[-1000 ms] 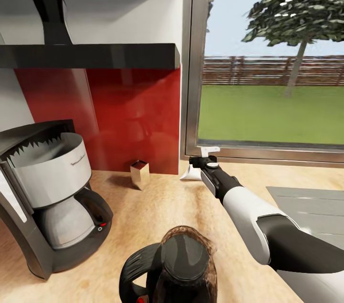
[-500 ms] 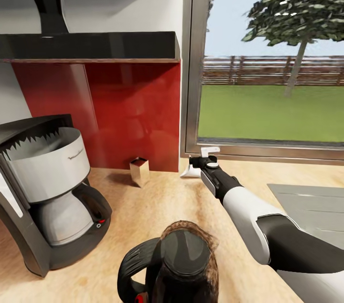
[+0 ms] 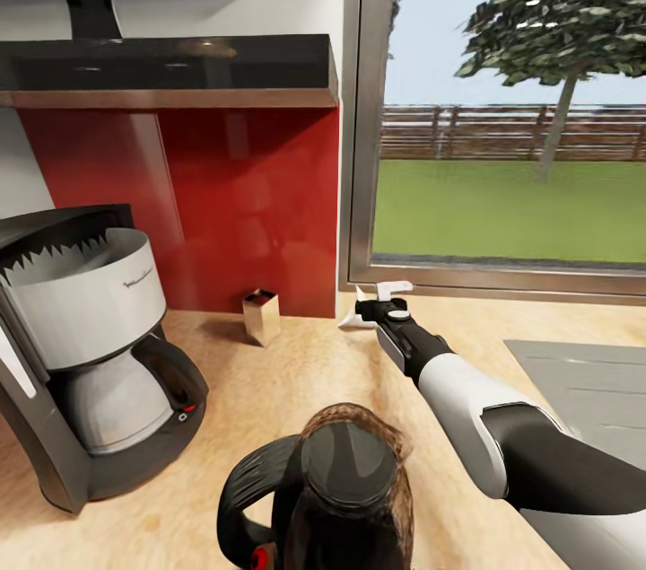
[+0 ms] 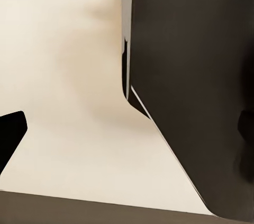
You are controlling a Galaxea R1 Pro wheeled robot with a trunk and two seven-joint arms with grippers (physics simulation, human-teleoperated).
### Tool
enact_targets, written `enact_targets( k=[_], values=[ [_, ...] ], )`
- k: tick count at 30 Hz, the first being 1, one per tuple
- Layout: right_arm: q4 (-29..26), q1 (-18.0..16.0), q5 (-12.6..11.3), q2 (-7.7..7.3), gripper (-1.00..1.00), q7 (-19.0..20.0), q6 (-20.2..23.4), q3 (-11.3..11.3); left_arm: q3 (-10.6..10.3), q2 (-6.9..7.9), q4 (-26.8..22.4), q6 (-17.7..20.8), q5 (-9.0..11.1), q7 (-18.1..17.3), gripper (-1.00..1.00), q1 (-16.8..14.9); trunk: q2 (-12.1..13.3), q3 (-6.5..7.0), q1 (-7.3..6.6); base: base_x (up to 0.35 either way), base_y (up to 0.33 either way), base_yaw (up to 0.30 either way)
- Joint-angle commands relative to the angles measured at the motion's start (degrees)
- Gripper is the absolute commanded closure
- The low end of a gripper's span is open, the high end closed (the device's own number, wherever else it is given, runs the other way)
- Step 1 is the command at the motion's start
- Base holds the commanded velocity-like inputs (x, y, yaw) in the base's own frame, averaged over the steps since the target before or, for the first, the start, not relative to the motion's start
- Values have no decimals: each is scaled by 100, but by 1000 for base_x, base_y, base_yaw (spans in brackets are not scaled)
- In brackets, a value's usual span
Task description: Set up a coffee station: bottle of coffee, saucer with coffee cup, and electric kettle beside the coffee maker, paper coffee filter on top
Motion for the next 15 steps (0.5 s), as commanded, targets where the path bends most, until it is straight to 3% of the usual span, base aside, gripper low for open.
enact_targets(
  k=[1,4,15],
  values=[
    [-7,0,24,0,-100,-30,50,32,4,0,-7,21,8,2,-100,0,-44,-24,23,0,0,0],
    [-6,-4,21,0,-100,-30,50,33,4,0,-5,21,8,-3,-100,0,-165,-78,89,0,0,0],
    [-13,-5,22,0,-100,-30,50,39,-4,9,-7,21,8,1,-100,0,-165,-78,89,0,0,0]
  ],
)
